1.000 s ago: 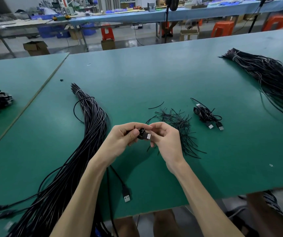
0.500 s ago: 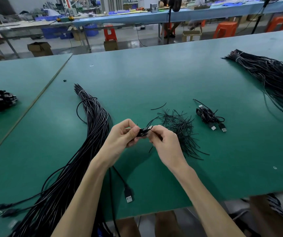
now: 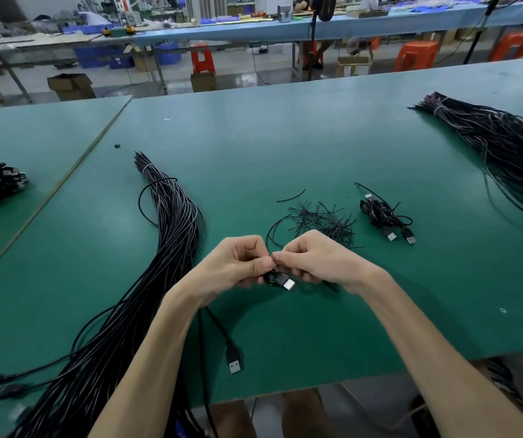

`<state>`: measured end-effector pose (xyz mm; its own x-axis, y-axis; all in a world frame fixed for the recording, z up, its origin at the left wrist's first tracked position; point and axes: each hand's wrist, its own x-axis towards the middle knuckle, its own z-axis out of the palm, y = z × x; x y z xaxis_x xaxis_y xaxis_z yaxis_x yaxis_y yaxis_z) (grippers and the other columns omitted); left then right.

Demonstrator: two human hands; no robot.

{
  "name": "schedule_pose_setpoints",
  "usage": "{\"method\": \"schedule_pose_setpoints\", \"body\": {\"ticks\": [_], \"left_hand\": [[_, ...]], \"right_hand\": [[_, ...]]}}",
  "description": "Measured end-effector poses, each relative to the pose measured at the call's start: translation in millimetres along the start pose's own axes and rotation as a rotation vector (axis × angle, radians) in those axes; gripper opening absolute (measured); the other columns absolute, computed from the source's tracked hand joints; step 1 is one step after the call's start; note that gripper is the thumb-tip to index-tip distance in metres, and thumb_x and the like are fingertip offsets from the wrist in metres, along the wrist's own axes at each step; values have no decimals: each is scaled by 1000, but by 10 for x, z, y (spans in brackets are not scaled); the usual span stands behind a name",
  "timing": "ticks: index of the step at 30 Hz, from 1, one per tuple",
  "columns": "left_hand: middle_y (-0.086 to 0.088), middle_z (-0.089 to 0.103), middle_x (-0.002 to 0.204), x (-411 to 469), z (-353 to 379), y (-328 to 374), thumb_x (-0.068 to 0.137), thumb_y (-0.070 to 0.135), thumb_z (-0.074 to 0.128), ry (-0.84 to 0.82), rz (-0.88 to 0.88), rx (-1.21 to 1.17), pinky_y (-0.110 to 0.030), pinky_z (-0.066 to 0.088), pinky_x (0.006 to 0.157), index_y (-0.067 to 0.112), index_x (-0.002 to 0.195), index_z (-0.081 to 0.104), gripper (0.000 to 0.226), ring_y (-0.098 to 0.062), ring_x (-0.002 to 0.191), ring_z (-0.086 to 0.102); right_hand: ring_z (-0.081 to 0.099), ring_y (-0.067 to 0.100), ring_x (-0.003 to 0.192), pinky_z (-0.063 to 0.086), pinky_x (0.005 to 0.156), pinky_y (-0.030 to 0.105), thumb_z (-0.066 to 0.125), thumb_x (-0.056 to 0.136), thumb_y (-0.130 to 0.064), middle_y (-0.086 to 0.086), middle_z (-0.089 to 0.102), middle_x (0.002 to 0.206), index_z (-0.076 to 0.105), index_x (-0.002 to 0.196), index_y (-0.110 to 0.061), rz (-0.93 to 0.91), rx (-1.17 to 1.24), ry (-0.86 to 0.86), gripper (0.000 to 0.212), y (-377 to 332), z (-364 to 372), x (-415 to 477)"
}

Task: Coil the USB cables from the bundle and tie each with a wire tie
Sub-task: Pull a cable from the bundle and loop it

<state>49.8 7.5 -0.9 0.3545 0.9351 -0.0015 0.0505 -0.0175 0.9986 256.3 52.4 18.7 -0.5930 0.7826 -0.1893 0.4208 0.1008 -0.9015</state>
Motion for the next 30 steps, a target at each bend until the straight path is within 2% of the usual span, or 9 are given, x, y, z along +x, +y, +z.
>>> {"method": "schedule_pose_setpoints", "body": {"ticks": [2,4,7,10,15,20,25,28,30], "left_hand": [[-4,59,66,2,2,-16,87,21,76,-13,-28,60,-21,31,50,20,71,61,21,-14,58,44],[-3,59,64,6,5,-40,84,24,81,-9,-56,108,-21,31,48,21,70,61,25,-13,56,44],[6,64,64,29,4,-69,80,28,83,24,-66,176,-18,32,46,15,74,58,29,-11,54,43],[8,71,75,47,-26,-115,85,15,83,9,-18,207,-14,38,50,11,76,57,27,-5,58,51],[4,75,86,81,-32,-179,82,7,84,7,23,225,-15,47,69,19,71,59,31,-5,72,63],[4,65,74,80,-43,-192,78,13,88,34,12,241,-17,43,65,22,67,54,36,-9,66,54],[3,61,72,70,-23,-209,79,12,87,65,15,260,-26,43,65,4,74,53,35,-14,68,52],[10,61,63,70,-24,-178,78,18,87,154,6,316,-20,39,55,11,72,54,34,-8,57,48],[2,67,60,68,-21,-151,72,31,84,219,-35,375,-19,37,47,14,72,55,33,-8,49,47]], "right_hand": [[42,14,53,33,45,18,68,98,-31,5,52,61,66,63,-15,16,2,22,38,-10,13,13],[41,20,58,32,46,20,69,96,-29,11,51,64,67,65,-13,12,-8,40,36,-20,37,24],[39,20,58,33,52,29,68,94,-26,7,47,59,66,64,-12,-3,-68,72,33,-45,84,53],[39,20,57,32,57,33,68,91,-26,4,47,56,67,61,-16,-11,-101,94,32,-50,85,67],[35,8,46,31,45,21,67,91,-25,-10,49,49,67,66,-12,-65,-269,138,29,-64,110,49],[39,7,47,31,45,17,65,94,-24,-10,49,53,63,67,-15,-102,-414,133,29,-207,98,55],[53,22,72,43,63,35,62,94,-25,1,59,77,54,68,-17,-144,-632,158,28,-327,147,7],[50,17,83,42,71,33,55,101,-30,-5,52,89,52,79,-18,-225,-777,244,26,-306,246,-28],[48,15,88,41,72,30,51,104,-31,-7,47,91,49,84,-19,-287,-831,321,24,-243,328,-34]]}}
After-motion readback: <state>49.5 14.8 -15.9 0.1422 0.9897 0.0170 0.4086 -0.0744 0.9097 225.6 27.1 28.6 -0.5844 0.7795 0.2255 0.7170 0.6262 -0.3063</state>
